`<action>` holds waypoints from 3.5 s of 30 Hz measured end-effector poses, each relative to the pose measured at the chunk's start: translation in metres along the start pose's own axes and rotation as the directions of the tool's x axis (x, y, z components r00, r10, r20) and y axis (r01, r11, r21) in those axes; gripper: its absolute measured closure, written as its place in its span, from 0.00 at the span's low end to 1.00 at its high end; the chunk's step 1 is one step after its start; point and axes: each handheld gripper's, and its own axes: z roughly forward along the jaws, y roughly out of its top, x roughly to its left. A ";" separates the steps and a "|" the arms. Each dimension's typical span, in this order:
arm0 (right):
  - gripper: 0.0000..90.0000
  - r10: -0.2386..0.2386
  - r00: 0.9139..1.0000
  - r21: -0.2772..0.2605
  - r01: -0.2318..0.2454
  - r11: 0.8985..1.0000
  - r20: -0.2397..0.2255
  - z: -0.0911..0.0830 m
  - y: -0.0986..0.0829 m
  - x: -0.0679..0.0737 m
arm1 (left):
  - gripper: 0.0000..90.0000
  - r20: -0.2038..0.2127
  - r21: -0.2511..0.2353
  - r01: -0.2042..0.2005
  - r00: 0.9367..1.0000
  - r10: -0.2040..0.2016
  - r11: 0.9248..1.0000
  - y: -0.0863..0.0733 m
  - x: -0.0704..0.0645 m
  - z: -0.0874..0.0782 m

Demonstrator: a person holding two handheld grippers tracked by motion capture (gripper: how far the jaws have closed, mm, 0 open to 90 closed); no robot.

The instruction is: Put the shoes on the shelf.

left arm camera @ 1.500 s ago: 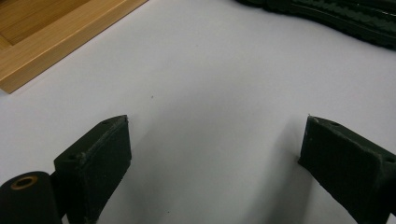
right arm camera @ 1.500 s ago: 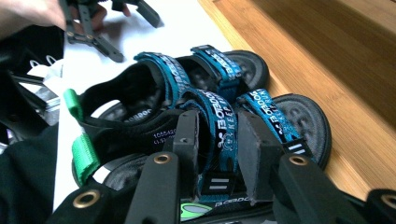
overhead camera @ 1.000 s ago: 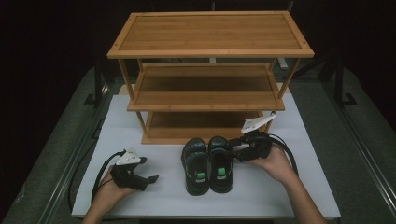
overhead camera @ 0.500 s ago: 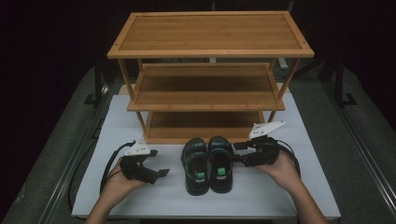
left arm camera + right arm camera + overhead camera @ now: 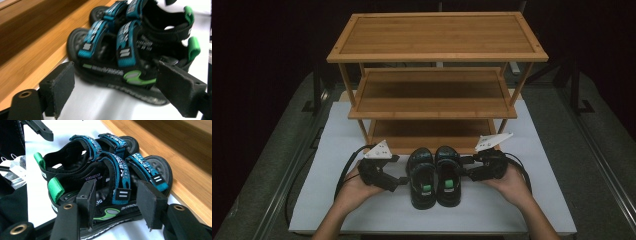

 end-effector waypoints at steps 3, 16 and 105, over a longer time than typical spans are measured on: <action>0.55 -0.003 1.000 0.008 0.003 1.000 0.006 0.004 0.001 0.000 | 0.27 0.013 -0.006 -0.004 1.000 0.004 1.000 0.006 0.000 0.006; 0.73 -0.009 1.000 0.008 0.009 1.000 0.020 0.018 0.000 -0.002 | 0.71 0.079 0.034 -0.038 0.996 0.035 0.999 0.011 -0.002 0.036; 0.20 0.076 0.973 0.009 -0.080 0.997 0.220 0.028 -0.032 -0.004 | 0.15 -0.135 0.063 -0.022 0.990 0.030 0.998 -0.032 0.011 0.035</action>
